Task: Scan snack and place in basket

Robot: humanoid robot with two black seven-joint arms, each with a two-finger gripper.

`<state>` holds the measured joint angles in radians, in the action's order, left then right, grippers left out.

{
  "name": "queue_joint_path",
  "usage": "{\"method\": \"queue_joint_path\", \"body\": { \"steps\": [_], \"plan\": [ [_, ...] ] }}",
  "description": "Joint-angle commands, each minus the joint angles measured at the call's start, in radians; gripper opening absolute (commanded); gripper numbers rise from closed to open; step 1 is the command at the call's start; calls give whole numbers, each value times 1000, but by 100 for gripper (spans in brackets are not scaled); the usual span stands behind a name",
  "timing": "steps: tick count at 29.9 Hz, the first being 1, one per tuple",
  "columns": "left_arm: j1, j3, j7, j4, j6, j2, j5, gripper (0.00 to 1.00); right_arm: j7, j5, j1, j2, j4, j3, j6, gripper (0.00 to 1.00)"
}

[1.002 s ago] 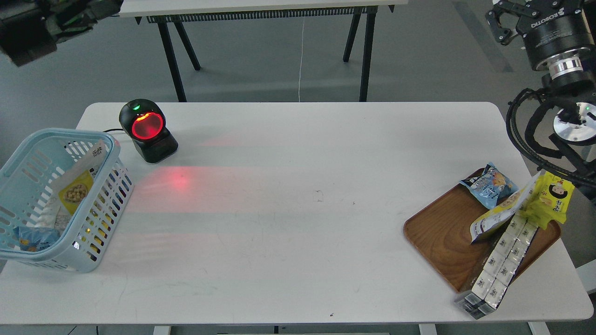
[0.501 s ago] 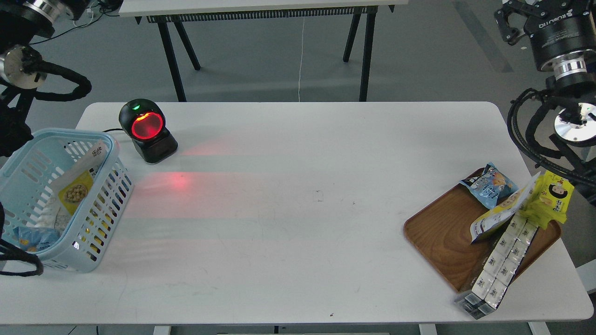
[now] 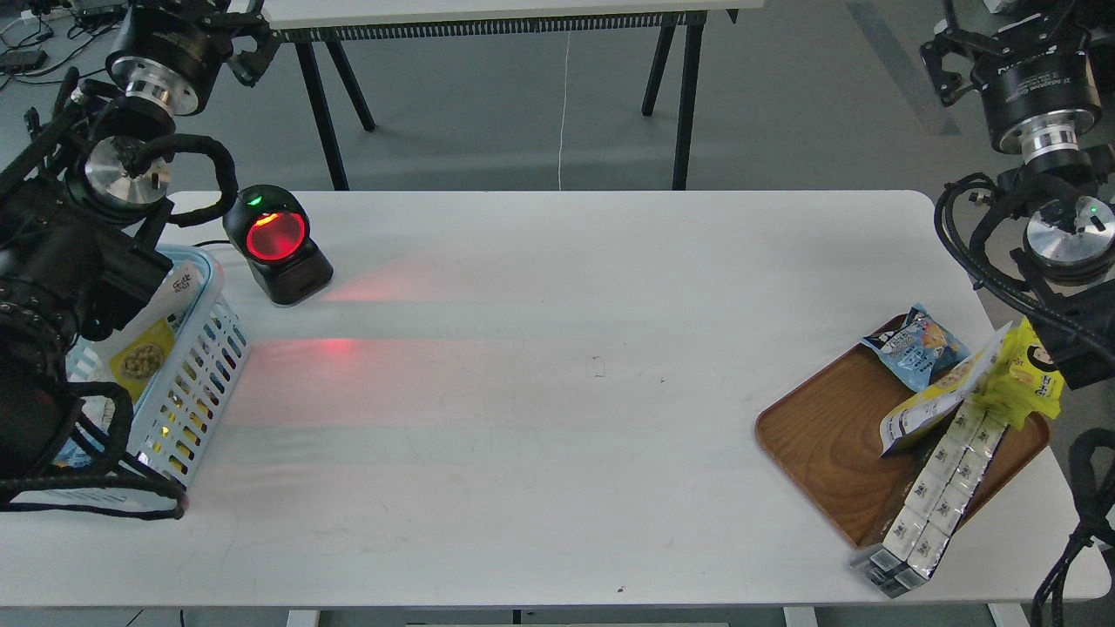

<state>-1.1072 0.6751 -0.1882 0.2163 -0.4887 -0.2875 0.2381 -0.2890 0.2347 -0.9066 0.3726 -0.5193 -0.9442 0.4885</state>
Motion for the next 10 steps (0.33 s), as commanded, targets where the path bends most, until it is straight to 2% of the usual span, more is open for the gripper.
{"method": "queue_joint_path", "body": {
  "steps": [1, 4, 10],
  "plan": [
    [20, 0, -2, -2, 0, 5, 18, 100, -1, 0, 5, -18, 1, 1, 0, 99],
    [29, 0, -8, -2, 0, 8, 20, 100, -1, 0, 3, -20, -4, 5, 0, 99],
    [29, 0, -73, -2, 0, 8, 18, 100, -1, -1, 5, -23, -10, 13, 0, 99]
  ]
}}
